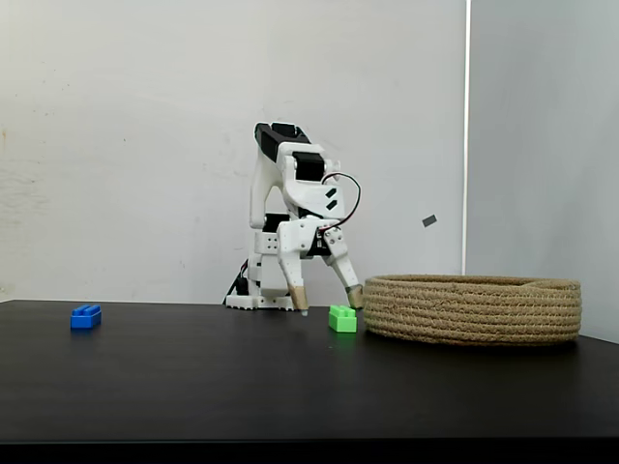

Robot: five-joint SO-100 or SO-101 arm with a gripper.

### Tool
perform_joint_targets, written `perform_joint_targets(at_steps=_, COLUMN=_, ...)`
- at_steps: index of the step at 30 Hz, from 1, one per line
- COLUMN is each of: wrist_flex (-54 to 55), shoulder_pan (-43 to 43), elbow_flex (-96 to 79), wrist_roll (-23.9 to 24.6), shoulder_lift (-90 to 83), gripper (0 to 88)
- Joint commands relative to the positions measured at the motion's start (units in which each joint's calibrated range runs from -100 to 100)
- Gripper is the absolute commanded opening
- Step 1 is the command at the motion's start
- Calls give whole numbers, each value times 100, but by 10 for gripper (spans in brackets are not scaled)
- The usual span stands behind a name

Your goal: Place the lego blocks in the tray

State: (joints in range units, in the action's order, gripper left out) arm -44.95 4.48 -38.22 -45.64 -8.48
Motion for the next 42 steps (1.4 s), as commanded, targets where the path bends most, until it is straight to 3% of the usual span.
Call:
perform_joint_targets(at_steps=1, wrist_flex=109, shoulder_pan=80, elbow_flex=42, wrist_roll=20, shoulder_lift=-3, gripper=277)
perform_joint_targets(at_steps=12, wrist_flex=284, shoulder_pan=253, elbow_flex=197, wrist_roll=161, shoulder_lift=341, gripper=244)
perform_joint_targets(at_steps=16, wrist_flex=434, shoulder_pan=344, elbow_flex=252, wrist_roll=259, shoulder_lift=487, gripper=159)
perform_joint_targets(at_steps=19, wrist_flex=542, shoulder_pan=451, elbow_flex=298, wrist_roll=366, shoulder_lift=582, gripper=6)
perform_joint_targets(at_steps=25, wrist_flex=484, shoulder_pan=517, elbow_flex=188, wrist_roll=469, shoulder_lift=444, gripper=0)
perform_joint_targets(at_steps=33, wrist_flex=200, shoulder_pan=-464, elbow_flex=-86, wrist_roll=-73, shoulder_lift=-1112, gripper=0)
perform_joint_targets(at_steps=37, wrist_flex=1, shoulder_pan=-629, elbow_flex=553, wrist_roll=-142, shoulder_lift=-1499, gripper=0)
perform_joint_targets(at_steps=42, wrist_flex=-308, shoulder_pan=-275, elbow_flex=1684, wrist_roll=112, shoulder_lift=-1456, gripper=0)
